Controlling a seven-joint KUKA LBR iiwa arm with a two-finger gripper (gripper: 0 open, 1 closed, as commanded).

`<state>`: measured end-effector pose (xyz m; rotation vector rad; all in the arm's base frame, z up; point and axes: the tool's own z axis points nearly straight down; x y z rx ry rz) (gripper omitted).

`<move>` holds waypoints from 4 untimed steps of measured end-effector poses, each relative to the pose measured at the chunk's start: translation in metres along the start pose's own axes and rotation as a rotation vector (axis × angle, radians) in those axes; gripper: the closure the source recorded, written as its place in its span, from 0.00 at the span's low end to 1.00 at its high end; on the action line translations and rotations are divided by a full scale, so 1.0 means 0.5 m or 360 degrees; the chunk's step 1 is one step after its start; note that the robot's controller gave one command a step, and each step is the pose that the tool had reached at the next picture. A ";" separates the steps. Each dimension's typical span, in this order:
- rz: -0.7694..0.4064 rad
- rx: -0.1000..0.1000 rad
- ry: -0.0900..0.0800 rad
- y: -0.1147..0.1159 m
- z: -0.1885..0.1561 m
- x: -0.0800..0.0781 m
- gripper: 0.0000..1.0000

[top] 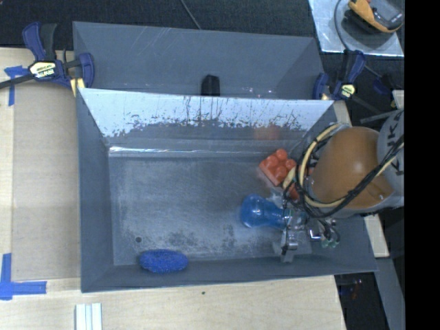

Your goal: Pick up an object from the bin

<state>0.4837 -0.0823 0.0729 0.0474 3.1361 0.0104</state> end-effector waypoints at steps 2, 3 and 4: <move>0.0092 0.0008 -0.0031 0.003 0.006 -0.012 1.00; 0.0091 0.0006 -0.0012 0.005 -0.027 -0.006 1.00; 0.0090 0.0007 -0.0018 0.005 -0.110 -0.009 1.00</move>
Offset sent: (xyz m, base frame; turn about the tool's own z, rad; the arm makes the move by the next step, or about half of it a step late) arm 0.0000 0.0000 0.0000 0.0000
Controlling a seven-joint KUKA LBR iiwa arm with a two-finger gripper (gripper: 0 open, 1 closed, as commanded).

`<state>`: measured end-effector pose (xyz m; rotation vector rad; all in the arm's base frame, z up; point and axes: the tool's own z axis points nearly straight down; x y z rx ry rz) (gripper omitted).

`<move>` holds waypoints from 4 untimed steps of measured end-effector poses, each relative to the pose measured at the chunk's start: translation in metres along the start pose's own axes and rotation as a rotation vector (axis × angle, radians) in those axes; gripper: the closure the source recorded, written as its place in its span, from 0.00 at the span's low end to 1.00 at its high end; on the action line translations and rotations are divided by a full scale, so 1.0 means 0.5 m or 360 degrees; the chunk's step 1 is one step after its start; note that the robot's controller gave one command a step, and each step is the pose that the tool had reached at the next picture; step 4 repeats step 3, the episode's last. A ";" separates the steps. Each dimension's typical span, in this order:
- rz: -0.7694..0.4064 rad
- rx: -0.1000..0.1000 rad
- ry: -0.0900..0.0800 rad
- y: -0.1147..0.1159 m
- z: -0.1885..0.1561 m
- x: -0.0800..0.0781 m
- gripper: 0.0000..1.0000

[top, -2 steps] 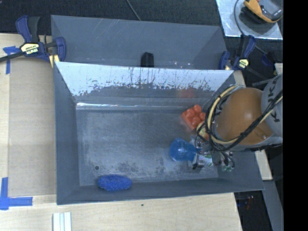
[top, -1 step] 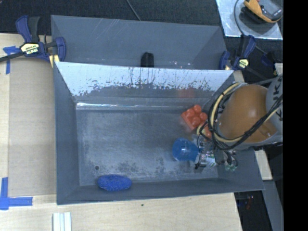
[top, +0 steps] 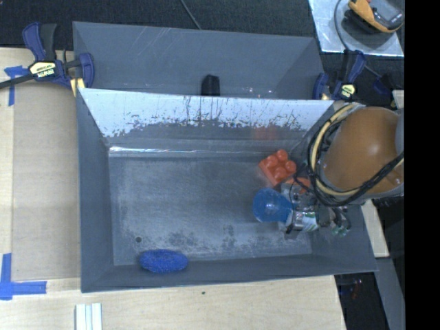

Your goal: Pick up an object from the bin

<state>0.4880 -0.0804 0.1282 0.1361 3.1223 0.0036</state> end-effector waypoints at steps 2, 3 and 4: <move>0.0001 0.0001 -0.0005 0.000 -0.153 -0.005 1.00; 0.0002 0.0001 -0.0007 0.000 -0.212 -0.006 1.00; 0.0002 0.0001 -0.0007 0.000 -0.212 -0.006 1.00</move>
Offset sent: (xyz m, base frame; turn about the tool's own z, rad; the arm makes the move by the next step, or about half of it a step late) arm 0.0006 -0.0004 0.0968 0.0005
